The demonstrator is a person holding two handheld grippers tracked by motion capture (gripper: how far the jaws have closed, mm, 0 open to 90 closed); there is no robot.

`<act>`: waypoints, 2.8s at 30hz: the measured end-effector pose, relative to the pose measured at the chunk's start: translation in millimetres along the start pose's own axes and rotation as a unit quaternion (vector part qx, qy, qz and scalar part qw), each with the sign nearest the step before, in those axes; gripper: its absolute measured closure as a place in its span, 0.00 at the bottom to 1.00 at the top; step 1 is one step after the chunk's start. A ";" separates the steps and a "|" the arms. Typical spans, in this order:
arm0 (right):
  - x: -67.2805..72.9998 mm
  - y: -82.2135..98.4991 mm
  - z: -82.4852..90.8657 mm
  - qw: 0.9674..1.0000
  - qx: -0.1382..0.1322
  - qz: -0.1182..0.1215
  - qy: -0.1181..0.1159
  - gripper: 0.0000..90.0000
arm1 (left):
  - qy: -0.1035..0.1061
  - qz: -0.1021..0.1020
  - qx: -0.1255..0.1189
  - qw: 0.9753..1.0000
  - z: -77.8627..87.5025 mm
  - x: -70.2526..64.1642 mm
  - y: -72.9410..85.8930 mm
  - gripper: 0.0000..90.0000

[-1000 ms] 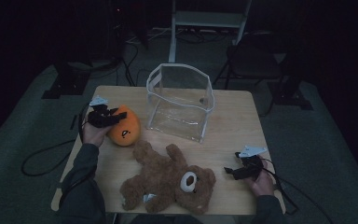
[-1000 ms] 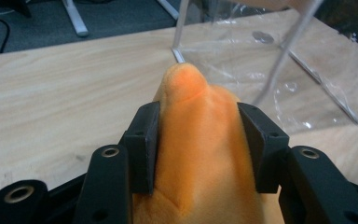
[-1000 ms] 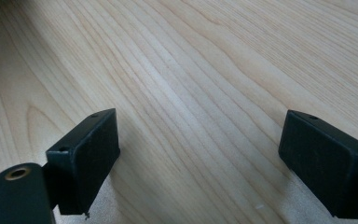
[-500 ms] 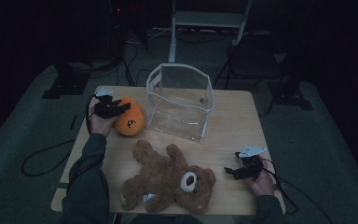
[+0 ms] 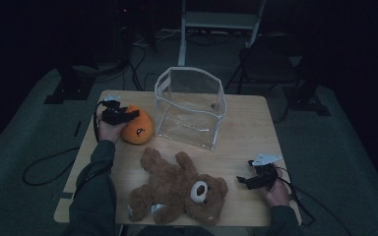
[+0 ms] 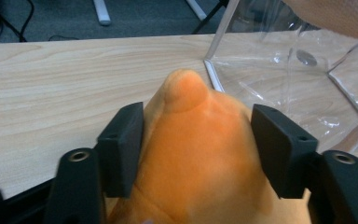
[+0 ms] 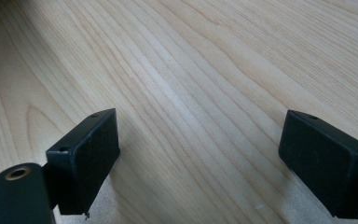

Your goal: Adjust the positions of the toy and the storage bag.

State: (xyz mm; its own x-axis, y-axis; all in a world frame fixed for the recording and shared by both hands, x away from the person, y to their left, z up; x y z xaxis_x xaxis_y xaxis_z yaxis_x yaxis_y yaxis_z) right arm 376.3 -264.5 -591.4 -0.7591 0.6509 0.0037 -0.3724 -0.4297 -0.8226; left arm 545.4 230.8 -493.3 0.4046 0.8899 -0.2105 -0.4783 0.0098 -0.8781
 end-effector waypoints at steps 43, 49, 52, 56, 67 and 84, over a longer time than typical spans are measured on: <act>0.0 0.0 0.0 1.000 0.000 0.000 0.000 0.13 | 0.102 -0.079 -0.041 0.991 72.2 -78.2 14.6 0.32; 0.0 0.0 0.0 1.000 0.000 0.000 0.000 0.13 | 0.124 -0.081 -0.030 0.989 81.3 -89.5 32.7 0.31; 0.0 0.0 0.0 1.000 0.000 0.000 0.000 0.13 | 0.136 -0.074 -0.032 0.987 86.3 -95.9 42.2 0.30; 0.0 0.0 0.0 1.000 0.000 0.000 0.000 0.13 | 0.143 -0.087 -0.021 0.986 90.5 -106.4 54.7 0.30; 0.0 0.0 0.0 1.000 0.000 0.000 0.000 0.13 | 0.150 -0.082 0.028 0.985 75.1 -114.0 88.6 0.28; -0.1 0.0 0.0 1.000 0.000 0.001 0.000 0.13 | 0.194 -0.069 0.015 0.978 86.3 -124.2 88.9 0.30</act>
State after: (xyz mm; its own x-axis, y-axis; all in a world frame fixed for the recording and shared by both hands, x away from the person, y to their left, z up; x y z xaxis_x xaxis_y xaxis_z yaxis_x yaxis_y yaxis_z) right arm 376.4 -264.5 -591.4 -0.7598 0.6502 0.0025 -0.3709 -0.4303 -0.8230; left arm 385.4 160.4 -508.2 0.7297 0.6393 -0.2423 -0.4180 0.1368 -0.8981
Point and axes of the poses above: each handheld gripper's, and its own axes: z roughly backward along the jaws, y roughly out of its underside, x roughly to its left, the point moved 6 cm from there along -z, roughly forward along the jaws, and after that the axes turned 9 degrees about -x, right-handed, at the moved point
